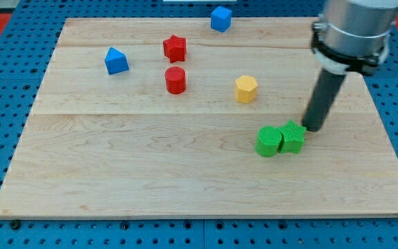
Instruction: Move green circle to left
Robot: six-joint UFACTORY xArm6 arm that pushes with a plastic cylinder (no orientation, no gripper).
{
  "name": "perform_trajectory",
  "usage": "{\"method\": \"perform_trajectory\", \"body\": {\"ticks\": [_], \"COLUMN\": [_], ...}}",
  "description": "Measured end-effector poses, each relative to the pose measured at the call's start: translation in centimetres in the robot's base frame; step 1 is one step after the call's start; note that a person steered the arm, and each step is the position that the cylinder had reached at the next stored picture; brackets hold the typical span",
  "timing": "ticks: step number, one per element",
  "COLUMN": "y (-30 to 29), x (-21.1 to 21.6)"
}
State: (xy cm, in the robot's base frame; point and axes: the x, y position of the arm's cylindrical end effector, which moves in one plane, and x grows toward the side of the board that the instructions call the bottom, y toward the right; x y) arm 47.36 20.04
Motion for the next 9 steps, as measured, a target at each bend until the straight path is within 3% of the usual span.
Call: {"method": "perform_trajectory", "body": {"ticks": [1,4,6,8,9], "y": [1.7,-13.3,-13.1,-21.9,-18.4], "x": [2.4,1.4,3.9,3.8,3.4]}}
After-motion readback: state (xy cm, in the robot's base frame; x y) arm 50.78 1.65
